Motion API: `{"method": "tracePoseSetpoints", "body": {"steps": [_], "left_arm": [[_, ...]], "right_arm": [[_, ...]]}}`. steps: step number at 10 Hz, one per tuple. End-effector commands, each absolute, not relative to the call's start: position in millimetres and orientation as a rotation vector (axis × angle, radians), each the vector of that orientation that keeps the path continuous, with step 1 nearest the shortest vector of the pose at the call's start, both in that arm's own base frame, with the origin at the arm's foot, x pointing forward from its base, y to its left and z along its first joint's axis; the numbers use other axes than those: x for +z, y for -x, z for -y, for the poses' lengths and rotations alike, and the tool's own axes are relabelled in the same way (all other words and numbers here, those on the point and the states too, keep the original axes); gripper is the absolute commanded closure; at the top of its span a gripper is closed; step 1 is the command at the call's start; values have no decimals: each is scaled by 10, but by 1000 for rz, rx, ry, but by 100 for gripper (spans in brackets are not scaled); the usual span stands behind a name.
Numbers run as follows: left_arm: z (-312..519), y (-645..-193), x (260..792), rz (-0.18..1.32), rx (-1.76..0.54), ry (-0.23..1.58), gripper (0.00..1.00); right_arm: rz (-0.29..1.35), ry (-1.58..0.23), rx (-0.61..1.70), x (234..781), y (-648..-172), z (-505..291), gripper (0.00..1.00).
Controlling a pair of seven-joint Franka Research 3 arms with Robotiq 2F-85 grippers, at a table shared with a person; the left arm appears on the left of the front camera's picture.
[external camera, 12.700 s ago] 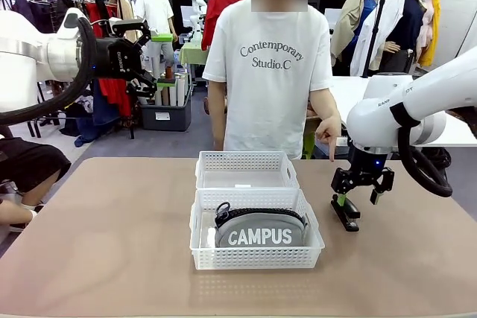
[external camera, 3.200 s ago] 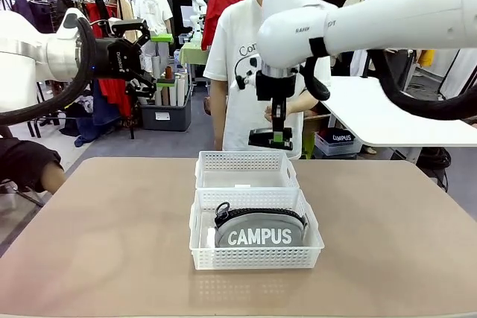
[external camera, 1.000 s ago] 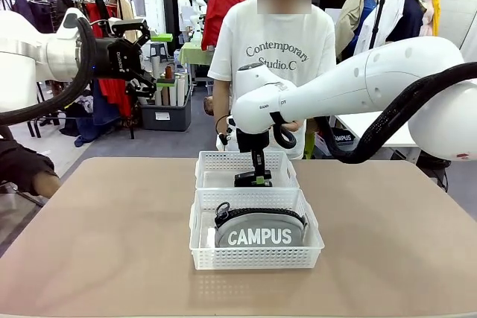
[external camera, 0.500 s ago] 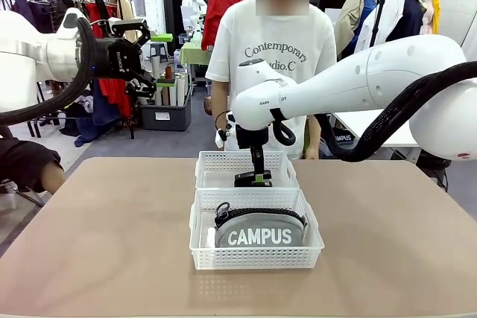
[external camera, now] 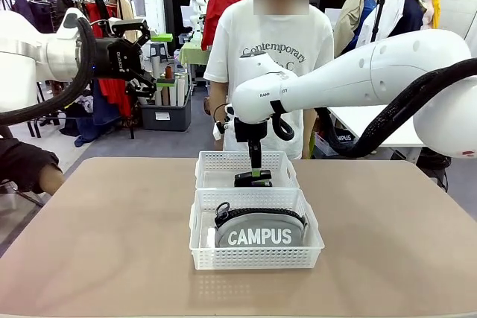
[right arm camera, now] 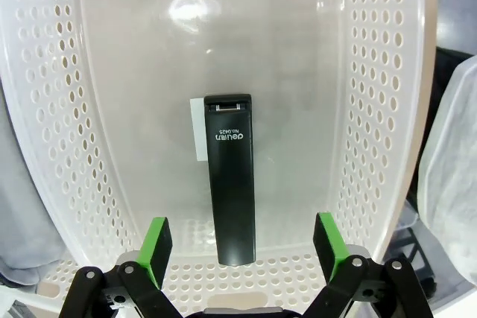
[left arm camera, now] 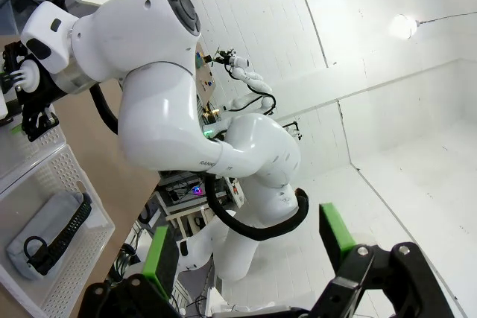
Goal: Distribute items into two baskets.
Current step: Place the picked Stapler into the Organizing basket as instructed by the person.
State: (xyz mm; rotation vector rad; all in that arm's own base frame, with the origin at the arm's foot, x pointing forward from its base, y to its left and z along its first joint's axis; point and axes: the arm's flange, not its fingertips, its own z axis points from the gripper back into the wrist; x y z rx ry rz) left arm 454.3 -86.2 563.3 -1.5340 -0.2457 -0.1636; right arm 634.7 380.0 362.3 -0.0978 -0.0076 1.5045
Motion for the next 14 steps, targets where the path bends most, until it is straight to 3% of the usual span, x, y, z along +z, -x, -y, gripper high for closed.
{"method": "tracePoseSetpoints", "body": {"steps": [1,6,11,13,14], "left_arm": [[862,-4528,5656,244,-158,1548,0],[862,-4528,5656,244,-158,1548,0],[862,-4528,5656,244,-158,1548,0],[862,-4528,5656,244,-158,1548,0],[862,-4528,5656,244,-158,1548,0]], "right_arm": [[34,50,1511,3703,-6325,-3791,0],[5,89,1501,3606,-6345,-3796,0],[140,-72,1443,4323,-6121,-3733,0],[118,-121,1232,4548,-6043,-3708,0],[192,-113,1087,4710,-5989,-3586,0]]}}
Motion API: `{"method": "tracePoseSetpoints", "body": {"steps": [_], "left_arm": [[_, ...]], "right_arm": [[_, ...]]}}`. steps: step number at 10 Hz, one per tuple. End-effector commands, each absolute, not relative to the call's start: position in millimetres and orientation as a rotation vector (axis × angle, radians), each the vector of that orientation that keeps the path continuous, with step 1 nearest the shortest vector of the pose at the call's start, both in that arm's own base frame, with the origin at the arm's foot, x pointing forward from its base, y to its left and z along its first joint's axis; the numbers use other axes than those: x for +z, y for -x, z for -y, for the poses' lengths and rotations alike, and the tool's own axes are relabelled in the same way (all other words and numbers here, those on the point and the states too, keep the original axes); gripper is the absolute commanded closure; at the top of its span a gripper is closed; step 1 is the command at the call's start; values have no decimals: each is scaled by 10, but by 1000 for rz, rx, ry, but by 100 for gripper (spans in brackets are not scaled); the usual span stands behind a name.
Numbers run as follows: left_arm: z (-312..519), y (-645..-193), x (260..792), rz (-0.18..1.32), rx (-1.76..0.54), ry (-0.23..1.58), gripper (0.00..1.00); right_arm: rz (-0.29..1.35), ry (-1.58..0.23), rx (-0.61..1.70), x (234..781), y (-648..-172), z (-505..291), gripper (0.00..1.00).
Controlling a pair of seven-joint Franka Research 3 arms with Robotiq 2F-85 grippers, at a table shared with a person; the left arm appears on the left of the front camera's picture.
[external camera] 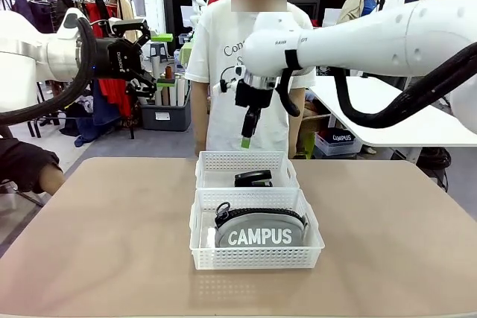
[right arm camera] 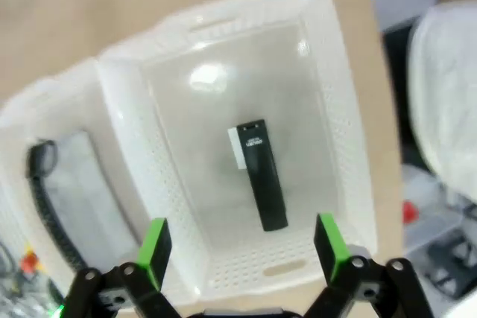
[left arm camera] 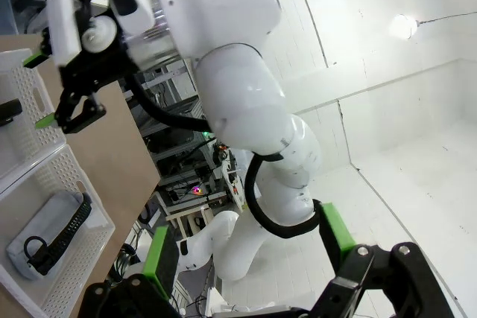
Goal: Distribute items into two baskets.
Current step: Place the picked Stapler into the Organizing basket as instructed by the person.
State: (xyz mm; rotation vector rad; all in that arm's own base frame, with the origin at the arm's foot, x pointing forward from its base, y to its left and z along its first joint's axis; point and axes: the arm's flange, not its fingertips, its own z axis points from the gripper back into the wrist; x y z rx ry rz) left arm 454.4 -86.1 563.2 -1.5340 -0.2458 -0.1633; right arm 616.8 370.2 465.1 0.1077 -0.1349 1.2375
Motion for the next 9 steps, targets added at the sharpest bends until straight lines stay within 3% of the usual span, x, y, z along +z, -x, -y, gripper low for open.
{"method": "tracePoseSetpoints", "body": {"steps": [1,4,9], "left_arm": [[862,-4528,5656,244,-158,1548,0],[862,-4528,5656,244,-158,1548,0],[862,-4528,5656,244,-158,1548,0]], "right_arm": [[245,-156,974,4859,-5886,-3448,0],[263,-259,743,5182,-5723,-3030,0],[245,-252,754,5307,-5891,-3040,0]]}}
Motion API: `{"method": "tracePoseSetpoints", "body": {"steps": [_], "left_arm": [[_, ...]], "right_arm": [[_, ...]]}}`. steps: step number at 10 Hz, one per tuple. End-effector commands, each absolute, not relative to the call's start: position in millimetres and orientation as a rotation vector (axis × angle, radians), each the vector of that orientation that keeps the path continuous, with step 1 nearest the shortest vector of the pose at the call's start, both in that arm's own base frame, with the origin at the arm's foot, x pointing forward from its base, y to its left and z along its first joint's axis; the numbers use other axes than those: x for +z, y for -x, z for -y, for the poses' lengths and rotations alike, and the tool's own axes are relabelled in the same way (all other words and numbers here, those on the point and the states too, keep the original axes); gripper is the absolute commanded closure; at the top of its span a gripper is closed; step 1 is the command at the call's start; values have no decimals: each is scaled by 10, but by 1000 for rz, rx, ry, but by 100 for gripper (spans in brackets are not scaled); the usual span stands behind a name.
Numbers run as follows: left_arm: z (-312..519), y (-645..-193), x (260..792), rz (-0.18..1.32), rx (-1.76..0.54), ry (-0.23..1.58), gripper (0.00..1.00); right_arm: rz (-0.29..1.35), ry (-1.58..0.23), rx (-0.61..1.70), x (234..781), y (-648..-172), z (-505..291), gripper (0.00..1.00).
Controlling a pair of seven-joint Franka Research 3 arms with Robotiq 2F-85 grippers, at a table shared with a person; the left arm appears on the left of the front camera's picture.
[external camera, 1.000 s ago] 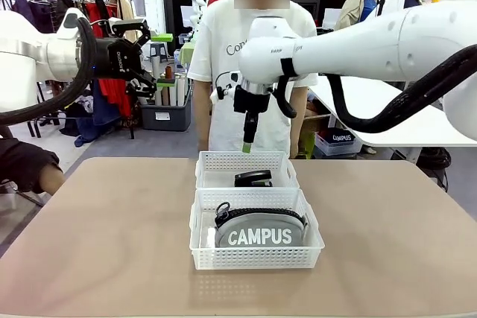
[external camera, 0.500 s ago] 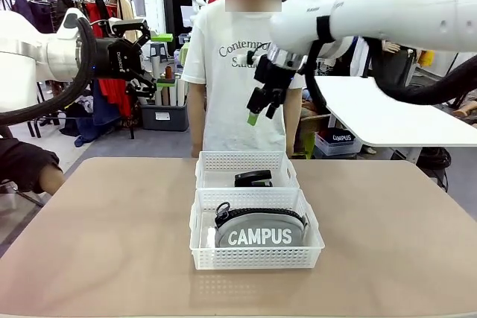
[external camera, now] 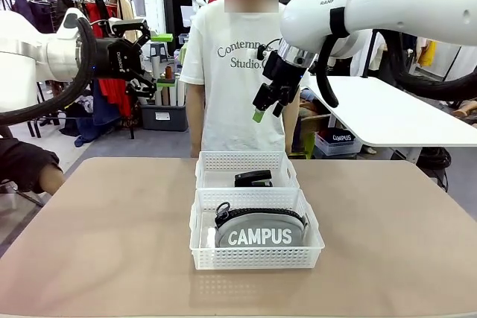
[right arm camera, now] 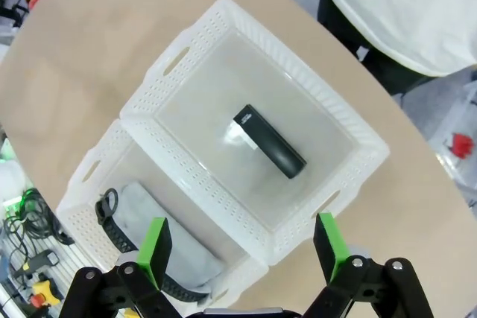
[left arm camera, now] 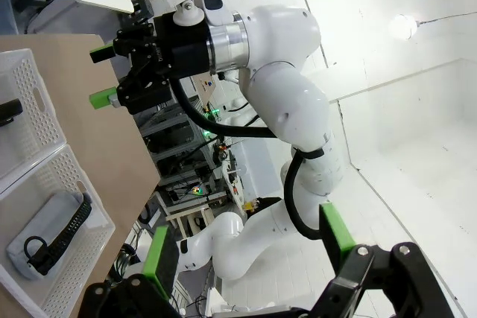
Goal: Distribute items into two baskets.
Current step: Place the picked Stapler into the Organizing basket as instructed by the person.
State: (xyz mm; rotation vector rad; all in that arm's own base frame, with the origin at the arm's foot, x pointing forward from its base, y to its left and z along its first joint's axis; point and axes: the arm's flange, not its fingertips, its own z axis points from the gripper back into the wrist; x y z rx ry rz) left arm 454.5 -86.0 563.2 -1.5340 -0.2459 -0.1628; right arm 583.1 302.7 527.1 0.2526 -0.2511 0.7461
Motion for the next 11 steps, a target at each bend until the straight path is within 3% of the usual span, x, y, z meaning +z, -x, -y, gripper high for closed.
{"method": "tracePoseSetpoints", "body": {"steps": [1,4,7,11], "left_arm": [[862,-4528,5656,244,-158,1548,0],[862,-4528,5656,244,-158,1548,0],[862,-4528,5656,244,-158,1548,0],[862,-4528,5656,244,-158,1548,0]], "right_arm": [[245,-252,754,5307,-5891,-3040,0],[246,-255,747,5242,-5854,-3044,0],[155,-562,518,5825,-5631,-2792,0],[169,-781,199,6521,-5363,-2135,0]]}}
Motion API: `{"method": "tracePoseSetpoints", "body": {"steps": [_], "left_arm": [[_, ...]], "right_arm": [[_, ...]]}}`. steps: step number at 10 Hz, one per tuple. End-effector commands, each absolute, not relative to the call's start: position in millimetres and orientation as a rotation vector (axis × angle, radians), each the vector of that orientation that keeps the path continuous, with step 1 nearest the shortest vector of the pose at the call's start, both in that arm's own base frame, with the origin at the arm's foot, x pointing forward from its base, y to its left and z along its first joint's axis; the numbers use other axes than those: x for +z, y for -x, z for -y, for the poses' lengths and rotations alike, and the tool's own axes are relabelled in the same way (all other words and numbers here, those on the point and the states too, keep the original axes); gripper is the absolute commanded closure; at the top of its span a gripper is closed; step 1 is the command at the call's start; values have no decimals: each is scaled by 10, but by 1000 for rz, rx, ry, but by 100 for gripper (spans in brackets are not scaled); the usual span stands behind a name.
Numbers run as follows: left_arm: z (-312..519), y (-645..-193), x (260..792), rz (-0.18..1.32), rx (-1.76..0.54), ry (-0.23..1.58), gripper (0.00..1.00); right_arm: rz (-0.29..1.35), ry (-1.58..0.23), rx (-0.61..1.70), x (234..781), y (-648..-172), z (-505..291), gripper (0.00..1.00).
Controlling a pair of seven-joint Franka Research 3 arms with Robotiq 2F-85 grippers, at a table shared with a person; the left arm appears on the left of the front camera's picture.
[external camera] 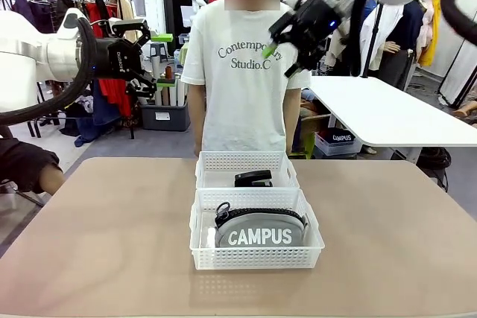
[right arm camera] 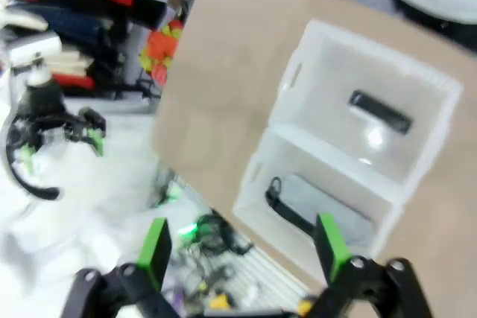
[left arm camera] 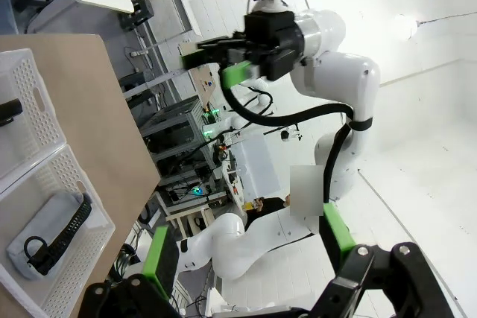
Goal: Distribute items into two baskets.
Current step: Place the picked Stapler into the Organizing basket as instructed by the person.
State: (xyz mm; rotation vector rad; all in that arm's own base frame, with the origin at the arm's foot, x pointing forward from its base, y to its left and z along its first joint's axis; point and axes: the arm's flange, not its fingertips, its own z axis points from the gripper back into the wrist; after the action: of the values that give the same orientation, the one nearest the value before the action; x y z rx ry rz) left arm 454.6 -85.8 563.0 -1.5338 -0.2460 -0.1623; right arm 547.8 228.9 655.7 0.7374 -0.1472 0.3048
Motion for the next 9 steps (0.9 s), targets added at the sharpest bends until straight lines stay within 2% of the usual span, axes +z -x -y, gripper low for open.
{"method": "tracePoseSetpoints", "body": {"steps": [1,3,4,9], "left_arm": [[862,-4528,5656,244,-158,1548,0],[862,-4528,5656,244,-158,1548,0],[862,-4528,5656,244,-158,1548,0],[862,-4528,5656,244,-158,1548,0]], "right_arm": [[174,-845,136,6618,-5298,-1874,0],[147,-960,111,6678,-5292,-1299,0],[59,-1055,114,6612,-5302,-959,0],[125,-1332,68,6125,-5210,-113,0]]}}
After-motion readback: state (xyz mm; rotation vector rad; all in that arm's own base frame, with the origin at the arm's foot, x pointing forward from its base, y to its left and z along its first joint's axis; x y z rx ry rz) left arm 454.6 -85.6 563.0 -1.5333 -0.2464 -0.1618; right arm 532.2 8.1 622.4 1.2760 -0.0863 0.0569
